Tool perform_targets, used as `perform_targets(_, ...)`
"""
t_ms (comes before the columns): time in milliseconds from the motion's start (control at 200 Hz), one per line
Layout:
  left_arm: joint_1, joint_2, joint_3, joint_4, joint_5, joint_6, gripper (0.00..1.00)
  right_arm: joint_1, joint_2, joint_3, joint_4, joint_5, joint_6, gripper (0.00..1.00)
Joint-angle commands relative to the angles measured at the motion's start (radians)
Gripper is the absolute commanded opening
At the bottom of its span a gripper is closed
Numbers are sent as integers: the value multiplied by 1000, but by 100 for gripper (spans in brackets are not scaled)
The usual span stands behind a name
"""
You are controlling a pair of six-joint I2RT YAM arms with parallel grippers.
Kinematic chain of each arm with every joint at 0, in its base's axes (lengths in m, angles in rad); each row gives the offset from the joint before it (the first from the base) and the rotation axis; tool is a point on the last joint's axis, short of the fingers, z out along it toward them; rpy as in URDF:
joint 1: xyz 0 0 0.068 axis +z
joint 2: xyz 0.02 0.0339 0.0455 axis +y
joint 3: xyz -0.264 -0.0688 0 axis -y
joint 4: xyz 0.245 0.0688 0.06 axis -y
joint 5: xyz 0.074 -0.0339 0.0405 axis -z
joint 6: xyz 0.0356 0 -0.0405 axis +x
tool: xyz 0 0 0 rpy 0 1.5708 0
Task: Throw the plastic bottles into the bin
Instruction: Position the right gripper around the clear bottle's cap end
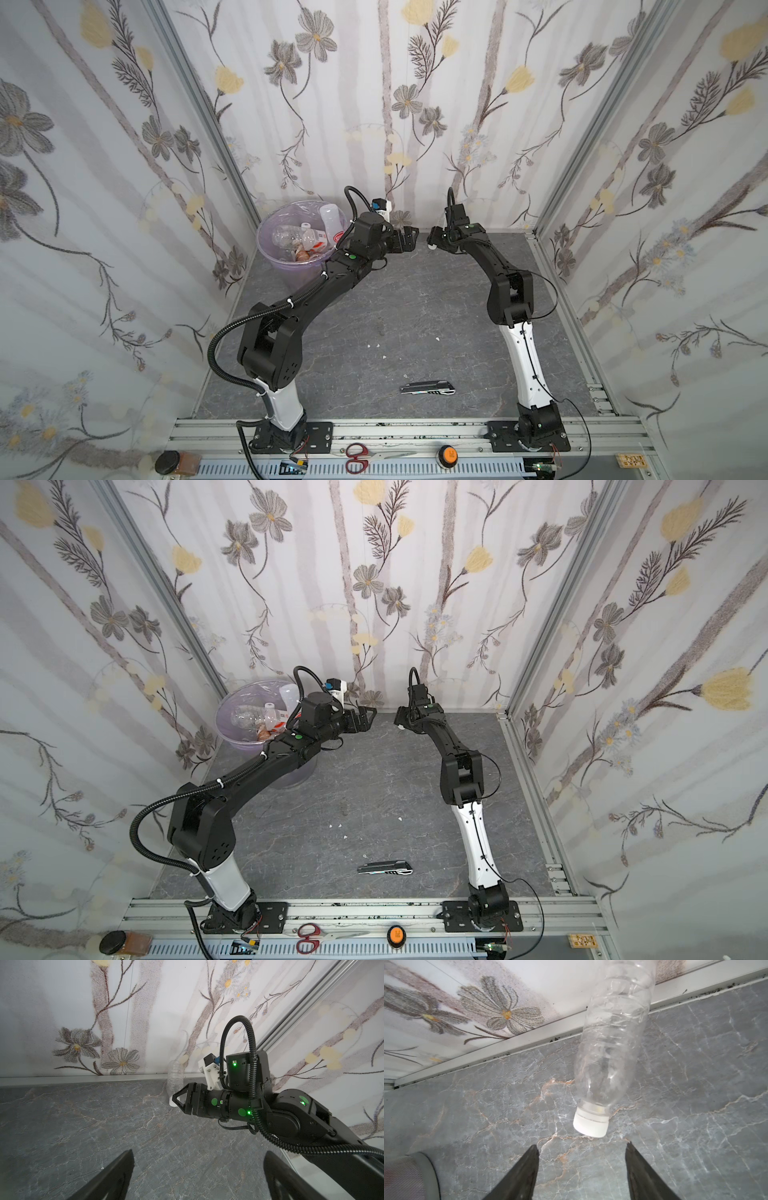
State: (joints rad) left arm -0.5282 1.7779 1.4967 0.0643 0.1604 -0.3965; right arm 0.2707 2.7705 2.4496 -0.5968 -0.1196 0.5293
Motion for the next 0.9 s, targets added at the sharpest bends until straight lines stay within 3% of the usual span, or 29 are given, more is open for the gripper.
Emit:
perform_targets(0, 4, 22, 28, 28, 0, -3, 100, 2, 64, 63, -19, 35, 31, 66)
perform_targets(110, 10, 57, 49, 28, 17, -8, 100, 7, 74, 78, -24, 88, 28, 67)
perform_targets(385, 37, 100, 55, 28, 75, -34, 100, 9, 97, 126, -49, 188, 55, 49)
perform_targets(894, 77, 107, 53, 28, 126, -52, 100, -20, 95, 128, -109, 151, -7, 51)
